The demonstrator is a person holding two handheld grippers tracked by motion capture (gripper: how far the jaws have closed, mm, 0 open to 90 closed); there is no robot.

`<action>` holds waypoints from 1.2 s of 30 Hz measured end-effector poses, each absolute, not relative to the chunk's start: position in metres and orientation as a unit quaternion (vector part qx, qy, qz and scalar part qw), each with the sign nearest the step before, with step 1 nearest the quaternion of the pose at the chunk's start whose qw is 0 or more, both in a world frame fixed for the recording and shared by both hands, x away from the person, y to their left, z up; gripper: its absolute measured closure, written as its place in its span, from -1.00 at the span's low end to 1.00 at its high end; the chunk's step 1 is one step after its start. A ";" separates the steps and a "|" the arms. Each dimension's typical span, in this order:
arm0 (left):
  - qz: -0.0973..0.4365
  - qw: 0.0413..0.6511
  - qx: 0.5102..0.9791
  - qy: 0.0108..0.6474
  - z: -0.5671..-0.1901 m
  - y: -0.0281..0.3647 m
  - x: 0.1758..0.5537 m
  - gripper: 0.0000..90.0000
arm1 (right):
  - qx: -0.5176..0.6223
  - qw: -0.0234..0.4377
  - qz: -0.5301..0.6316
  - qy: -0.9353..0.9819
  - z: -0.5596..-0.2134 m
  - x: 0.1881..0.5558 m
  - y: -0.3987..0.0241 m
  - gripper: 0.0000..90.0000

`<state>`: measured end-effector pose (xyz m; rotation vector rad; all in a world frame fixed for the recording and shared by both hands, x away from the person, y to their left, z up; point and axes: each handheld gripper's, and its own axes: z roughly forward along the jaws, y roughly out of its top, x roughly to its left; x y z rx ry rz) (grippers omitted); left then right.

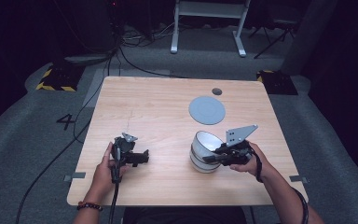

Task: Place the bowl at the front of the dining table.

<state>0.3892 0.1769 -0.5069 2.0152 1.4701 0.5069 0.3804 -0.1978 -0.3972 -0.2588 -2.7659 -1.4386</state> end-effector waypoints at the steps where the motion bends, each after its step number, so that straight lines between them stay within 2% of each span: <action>1: 0.191 0.293 0.757 0.552 -0.507 0.177 0.389 -1.00 | -0.083 0.006 -0.462 -0.883 -0.396 0.380 -0.198 0.82; 36: 0.192 0.293 0.757 0.552 -0.507 0.177 0.389 -1.00 | -0.097 -0.053 -0.475 -0.873 -0.375 0.389 -0.216 0.82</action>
